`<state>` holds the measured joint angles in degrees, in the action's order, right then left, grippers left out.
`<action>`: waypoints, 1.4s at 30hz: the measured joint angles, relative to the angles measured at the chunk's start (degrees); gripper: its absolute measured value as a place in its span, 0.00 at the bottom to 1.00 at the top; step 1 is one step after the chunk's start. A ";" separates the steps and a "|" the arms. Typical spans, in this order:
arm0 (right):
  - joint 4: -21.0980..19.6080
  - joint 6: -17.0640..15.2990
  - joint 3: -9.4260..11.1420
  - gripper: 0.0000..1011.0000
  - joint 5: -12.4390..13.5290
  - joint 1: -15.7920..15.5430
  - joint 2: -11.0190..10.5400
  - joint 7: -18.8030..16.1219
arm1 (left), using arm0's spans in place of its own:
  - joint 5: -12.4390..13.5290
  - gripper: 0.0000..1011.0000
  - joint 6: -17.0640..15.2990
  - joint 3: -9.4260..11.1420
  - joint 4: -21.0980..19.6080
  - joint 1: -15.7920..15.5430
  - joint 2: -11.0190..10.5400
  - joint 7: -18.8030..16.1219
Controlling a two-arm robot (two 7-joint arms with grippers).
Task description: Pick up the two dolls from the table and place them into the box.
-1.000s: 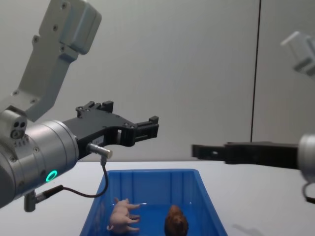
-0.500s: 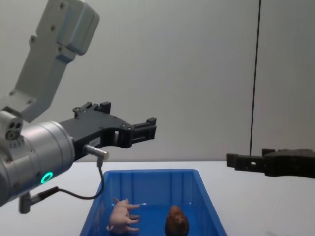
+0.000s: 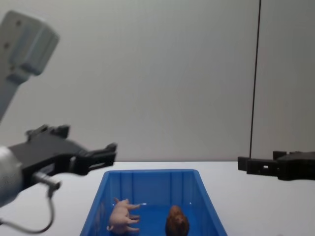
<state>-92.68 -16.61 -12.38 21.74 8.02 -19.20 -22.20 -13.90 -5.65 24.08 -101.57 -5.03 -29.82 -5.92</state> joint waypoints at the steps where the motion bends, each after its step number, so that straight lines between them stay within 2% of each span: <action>1: -0.06 0.02 0.03 0.99 0.01 -0.05 -0.05 0.00 | -0.36 0.99 -0.17 -0.10 -0.40 0.55 -0.45 -0.61; 9: -0.36 0.14 0.18 0.99 0.10 -0.40 -0.36 0.01 | -3.80 0.99 -0.40 -1.02 -3.36 6.45 -4.97 -5.32; 18: -0.52 0.19 0.26 0.99 0.16 -0.61 -0.56 0.01 | -6.49 0.99 0.81 -1.57 -3.94 10.56 -7.37 -7.51; 27: -0.59 0.25 0.31 0.99 0.20 -0.70 -0.65 0.01 | -7.88 0.99 1.92 -1.84 -1.91 11.80 -7.47 -6.62; 42: -0.65 0.25 0.35 0.99 0.20 -0.78 -0.72 0.01 | -9.19 0.99 3.75 -1.94 5.09 10.44 -4.69 -1.53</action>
<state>-93.33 -16.36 -12.03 21.94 7.25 -19.92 -22.18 -23.08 -1.89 22.14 -96.47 5.40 -34.51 -7.44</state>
